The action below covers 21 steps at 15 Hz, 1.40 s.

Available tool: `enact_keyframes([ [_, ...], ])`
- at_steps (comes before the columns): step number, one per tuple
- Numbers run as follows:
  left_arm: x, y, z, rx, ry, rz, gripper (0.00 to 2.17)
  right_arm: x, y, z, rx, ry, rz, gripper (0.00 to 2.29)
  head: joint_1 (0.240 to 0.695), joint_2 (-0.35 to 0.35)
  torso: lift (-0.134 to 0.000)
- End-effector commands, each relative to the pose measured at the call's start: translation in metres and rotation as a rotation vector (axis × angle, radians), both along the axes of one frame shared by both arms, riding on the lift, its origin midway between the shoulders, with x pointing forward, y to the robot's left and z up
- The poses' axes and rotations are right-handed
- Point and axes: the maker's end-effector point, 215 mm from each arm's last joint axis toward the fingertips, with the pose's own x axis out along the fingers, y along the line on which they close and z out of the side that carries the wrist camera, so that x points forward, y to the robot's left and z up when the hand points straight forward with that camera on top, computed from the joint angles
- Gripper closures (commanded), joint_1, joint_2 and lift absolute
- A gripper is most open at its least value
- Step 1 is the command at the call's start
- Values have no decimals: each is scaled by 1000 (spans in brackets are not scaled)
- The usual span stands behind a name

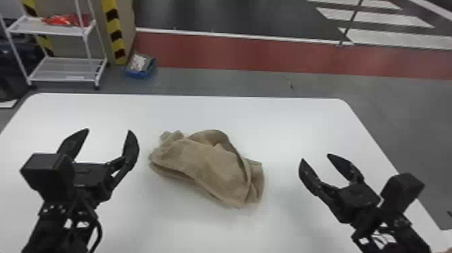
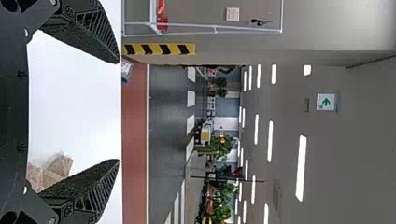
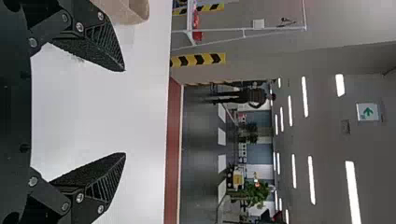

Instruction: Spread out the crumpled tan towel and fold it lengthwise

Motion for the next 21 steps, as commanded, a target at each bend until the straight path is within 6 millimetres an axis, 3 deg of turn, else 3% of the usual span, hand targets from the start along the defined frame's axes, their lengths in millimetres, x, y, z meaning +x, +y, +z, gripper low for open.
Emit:
enact_keyframes([
  [1, -2, -6, -12, 14, 40, -17, 157, -3, 39, -5, 6, 8, 63, 279, 695, -126, -124],
  [4, -18, -28, -27, 1, 85, -56, 174, -7, 60, -30, -85, 55, 101, 279, 695, -79, -124],
  [6, -31, -44, -36, -7, 105, -82, 208, -11, 58, -45, -107, 82, 102, 279, 695, -75, -124],
  [8, -38, -61, -36, -42, 109, -105, 211, -17, 46, -61, -137, 112, 86, 279, 695, -95, -124],
  [10, -46, -87, -34, -129, 127, -158, 211, -23, 21, -74, -151, 142, 48, 279, 695, -119, -124],
  [14, -47, -142, -51, -152, 160, -248, 218, -31, -1, -72, -159, 133, 9, 279, 695, -246, -124],
  [17, -43, -156, -60, -137, 162, -251, 272, -32, -8, -70, -159, 130, 2, 279, 695, -293, -124],
  [21, -40, -148, -61, -79, 154, -226, 272, -32, -7, -65, -157, 117, 4, 279, 695, -320, -124],
])
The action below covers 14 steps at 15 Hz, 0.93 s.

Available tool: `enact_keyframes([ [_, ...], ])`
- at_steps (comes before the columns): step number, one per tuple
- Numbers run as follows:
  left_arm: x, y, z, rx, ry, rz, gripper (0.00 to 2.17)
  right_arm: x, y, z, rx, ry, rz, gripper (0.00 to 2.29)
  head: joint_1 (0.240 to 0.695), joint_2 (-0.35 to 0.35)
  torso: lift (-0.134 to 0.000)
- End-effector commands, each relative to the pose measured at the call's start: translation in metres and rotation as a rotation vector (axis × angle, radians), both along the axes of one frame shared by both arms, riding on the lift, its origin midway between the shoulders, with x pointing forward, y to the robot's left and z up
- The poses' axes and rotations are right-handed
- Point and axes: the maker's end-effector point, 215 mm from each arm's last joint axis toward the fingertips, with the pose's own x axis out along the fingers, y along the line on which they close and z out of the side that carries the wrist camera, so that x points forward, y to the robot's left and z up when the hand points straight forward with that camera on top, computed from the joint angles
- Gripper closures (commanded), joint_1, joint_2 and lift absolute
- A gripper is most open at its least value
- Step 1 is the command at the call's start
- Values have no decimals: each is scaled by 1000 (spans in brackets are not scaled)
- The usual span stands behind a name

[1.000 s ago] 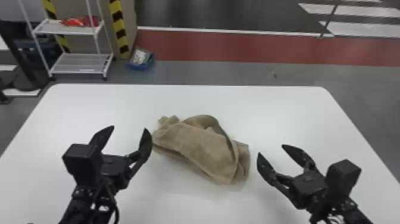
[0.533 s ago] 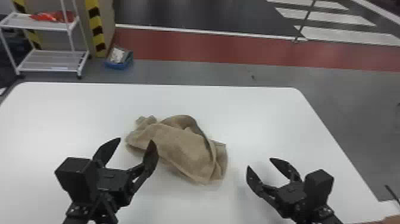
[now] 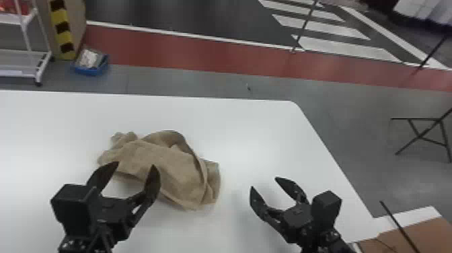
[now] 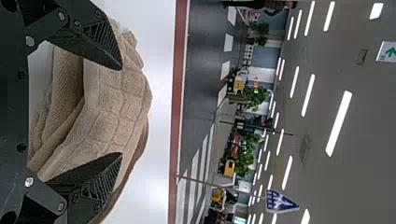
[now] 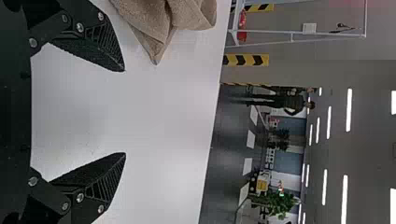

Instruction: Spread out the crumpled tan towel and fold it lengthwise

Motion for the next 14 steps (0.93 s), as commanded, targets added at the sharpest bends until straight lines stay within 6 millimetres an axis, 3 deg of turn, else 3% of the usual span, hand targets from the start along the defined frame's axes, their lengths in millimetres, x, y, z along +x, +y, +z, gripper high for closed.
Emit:
enact_keyframes([
  [1, 0, 4, -3, 26, 6, 5, 272, 1, 1, 1, 1, -4, 2, 279, 695, -319, -124],
  [5, -5, -5, -3, 3, 20, -19, 319, 3, 10, 4, 7, -11, 30, 279, 695, -311, -124],
  [14, -13, -21, -23, 47, 73, -62, 336, 0, 9, 7, 9, -24, 25, 279, 695, -333, -124],
])
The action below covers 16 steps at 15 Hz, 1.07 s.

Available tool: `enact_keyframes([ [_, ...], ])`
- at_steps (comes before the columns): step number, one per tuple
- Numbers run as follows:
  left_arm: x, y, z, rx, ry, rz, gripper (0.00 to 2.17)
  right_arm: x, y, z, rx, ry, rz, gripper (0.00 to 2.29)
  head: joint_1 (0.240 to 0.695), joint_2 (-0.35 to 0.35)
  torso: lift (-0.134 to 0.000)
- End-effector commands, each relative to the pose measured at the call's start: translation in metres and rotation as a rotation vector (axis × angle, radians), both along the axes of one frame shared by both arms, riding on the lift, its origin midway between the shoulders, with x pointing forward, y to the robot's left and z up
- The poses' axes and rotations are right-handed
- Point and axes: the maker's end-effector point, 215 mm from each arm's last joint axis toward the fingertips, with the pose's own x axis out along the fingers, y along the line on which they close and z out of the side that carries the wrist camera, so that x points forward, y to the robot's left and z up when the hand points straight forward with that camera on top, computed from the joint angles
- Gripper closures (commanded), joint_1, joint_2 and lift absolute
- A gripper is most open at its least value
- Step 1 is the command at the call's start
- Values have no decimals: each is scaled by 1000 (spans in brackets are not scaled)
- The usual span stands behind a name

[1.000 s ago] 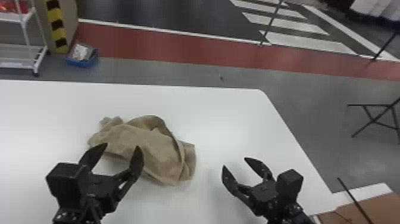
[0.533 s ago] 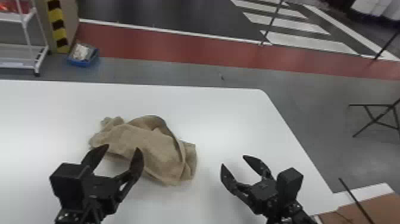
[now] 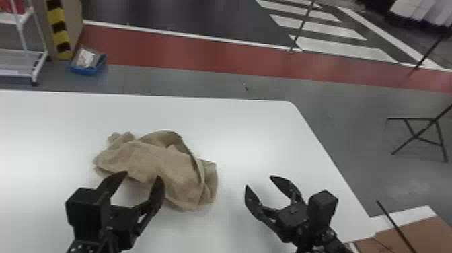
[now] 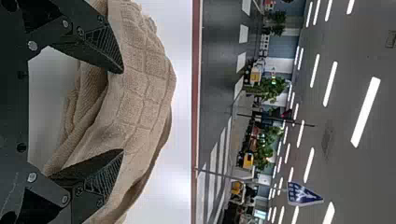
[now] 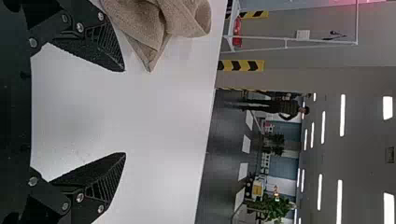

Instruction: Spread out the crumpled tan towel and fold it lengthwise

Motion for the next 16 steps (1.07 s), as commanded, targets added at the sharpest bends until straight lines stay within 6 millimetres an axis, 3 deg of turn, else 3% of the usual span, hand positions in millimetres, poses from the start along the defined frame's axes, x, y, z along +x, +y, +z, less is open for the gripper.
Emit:
enact_keyframes([
  [1, -2, 0, -4, 14, 11, -3, 363, 0, 1, 3, 0, -11, 2, 279, 695, -336, -124],
  [2, -2, 0, -3, 14, 11, 1, 471, 0, 0, 3, 1, -11, 0, 279, 695, -337, -124],
  [4, -2, -1, -1, 13, 5, 2, 481, 0, 0, 3, 2, -11, 0, 279, 695, -336, -124],
  [8, -2, 2, 10, 21, -22, 31, 1301, -1, -1, 3, 1, -11, -2, 279, 695, -339, -124],
  [9, -2, 3, 15, 17, -30, 31, 1447, 0, 1, 7, 3, -26, -1, 279, 695, -339, -124],
  [10, -3, 4, 21, 11, -37, 34, 1447, 0, 2, 9, 6, -34, -2, 279, 695, -335, -124],
  [12, -4, 10, 39, -2, -63, 52, 1447, 0, 2, 10, 9, -37, -3, 279, 695, -333, -124],
  [16, -4, 72, 117, -60, -162, 141, 1447, 2, 6, 22, 21, -80, 0, 279, 695, -296, -124],
])
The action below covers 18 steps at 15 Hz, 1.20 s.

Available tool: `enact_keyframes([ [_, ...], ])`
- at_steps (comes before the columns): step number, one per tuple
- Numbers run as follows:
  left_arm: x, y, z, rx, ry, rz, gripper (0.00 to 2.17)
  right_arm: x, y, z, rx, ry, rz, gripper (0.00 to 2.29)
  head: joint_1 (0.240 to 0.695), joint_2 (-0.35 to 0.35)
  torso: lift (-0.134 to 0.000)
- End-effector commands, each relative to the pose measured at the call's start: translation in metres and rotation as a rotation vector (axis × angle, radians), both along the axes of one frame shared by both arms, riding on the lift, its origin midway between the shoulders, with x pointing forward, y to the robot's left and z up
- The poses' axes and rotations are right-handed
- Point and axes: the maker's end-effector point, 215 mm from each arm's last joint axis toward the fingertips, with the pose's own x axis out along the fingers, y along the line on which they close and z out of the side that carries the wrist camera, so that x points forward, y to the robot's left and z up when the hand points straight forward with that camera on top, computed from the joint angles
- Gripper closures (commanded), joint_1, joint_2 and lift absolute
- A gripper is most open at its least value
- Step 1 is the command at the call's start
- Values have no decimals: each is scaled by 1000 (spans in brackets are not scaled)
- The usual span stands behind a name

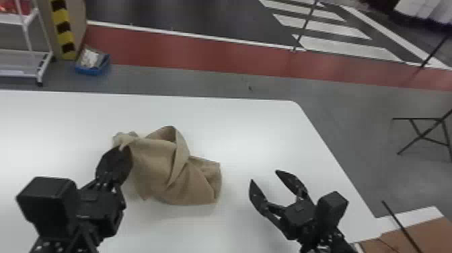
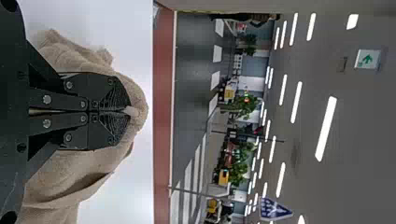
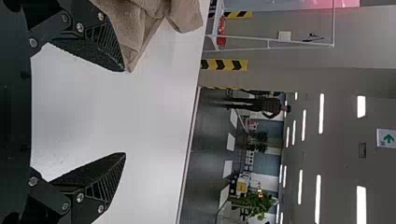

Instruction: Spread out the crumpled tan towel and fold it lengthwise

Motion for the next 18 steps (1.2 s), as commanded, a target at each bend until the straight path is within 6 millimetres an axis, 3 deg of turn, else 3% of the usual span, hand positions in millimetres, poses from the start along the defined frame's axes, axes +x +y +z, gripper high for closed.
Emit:
enact_keyframes([
  [1, -2, 47, 54, -67, -59, 58, 1447, 1, 3, 2, 5, -7, 4, 279, 695, -279, -124],
  [3, 1, 91, 77, -58, -89, 137, 1447, 1, 1, 1, 23, -4, -2, 279, 695, -246, -124],
  [6, 3, 130, 37, 82, 30, 195, 1447, 3, -1, 0, 19, 1, -7, 279, 695, -155, -124],
  [11, 6, 177, 21, 174, 51, 293, 1443, 13, -8, 3, 13, 20, -32, 279, 695, -88, -124],
  [15, 7, 179, 9, 178, 72, 299, 1443, 52, -16, 4, -15, 55, -49, 444, 695, -56, -124],
  [18, 7, 173, 6, 176, 77, 289, 1443, 75, 11, -6, -1, 116, -9, 444, 695, -60, -124],
])
